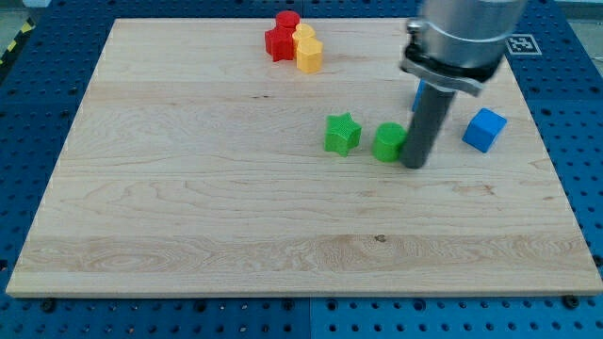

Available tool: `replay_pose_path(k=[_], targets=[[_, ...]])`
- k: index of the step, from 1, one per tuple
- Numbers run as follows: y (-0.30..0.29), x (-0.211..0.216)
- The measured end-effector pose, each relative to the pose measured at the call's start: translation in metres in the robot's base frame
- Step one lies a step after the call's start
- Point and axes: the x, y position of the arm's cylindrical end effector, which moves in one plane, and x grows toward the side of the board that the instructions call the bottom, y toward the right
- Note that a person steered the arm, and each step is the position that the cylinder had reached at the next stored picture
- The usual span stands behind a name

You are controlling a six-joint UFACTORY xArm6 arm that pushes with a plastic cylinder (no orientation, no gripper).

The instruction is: Point your arm at blue cube

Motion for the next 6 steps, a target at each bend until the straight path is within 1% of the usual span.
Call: replay_pose_path(k=[1, 2, 3, 4, 6], targets=[[-0.038, -0.01], [-0.031, -0.009], [-0.007, -0.007], [0.027, 0.004], [0.124, 0.012]])
